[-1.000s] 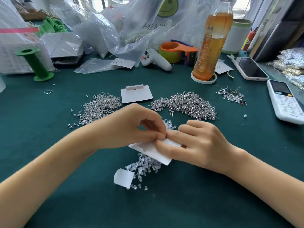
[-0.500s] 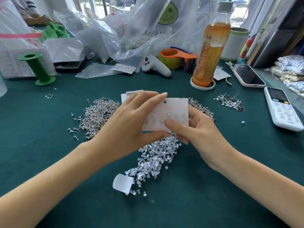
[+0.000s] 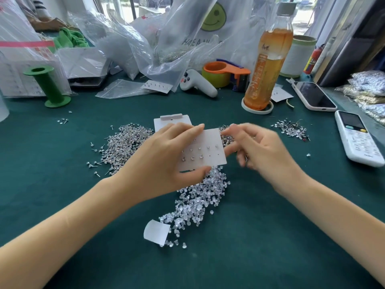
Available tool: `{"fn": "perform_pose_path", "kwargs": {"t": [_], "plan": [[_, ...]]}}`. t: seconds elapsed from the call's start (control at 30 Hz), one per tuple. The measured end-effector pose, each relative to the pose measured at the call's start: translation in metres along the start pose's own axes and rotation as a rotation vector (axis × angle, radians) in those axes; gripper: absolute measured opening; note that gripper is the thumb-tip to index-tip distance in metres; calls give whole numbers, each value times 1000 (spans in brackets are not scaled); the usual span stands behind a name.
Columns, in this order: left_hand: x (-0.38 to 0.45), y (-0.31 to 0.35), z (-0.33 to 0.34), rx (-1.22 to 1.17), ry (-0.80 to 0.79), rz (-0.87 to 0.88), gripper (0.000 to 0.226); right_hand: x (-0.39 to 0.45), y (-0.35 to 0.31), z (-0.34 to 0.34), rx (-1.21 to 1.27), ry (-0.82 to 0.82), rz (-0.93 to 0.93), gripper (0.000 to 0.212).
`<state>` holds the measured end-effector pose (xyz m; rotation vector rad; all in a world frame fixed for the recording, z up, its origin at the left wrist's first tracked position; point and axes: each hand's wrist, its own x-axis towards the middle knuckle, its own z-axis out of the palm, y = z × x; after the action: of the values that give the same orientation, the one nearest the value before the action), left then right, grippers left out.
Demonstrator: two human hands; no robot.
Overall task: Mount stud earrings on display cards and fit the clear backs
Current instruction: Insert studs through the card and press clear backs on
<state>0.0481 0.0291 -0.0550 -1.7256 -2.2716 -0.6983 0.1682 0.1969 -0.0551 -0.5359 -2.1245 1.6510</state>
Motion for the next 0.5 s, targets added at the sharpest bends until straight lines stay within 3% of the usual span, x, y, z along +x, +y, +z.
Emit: {"fn": "perform_pose_path", "kwargs": {"t": [0.07, 0.27, 0.5], "plan": [[0, -2, -1, 33, -18, -7, 74, 8, 5, -14, -233, 115, -70, 15], [0, -5, -1, 116, -68, -56, 70, 12, 16, -7, -843, 120, -4, 11], [1, -7, -2, 137, -100, -82, 70, 16, 15, 6, -940, 154, -92, 10]]}}
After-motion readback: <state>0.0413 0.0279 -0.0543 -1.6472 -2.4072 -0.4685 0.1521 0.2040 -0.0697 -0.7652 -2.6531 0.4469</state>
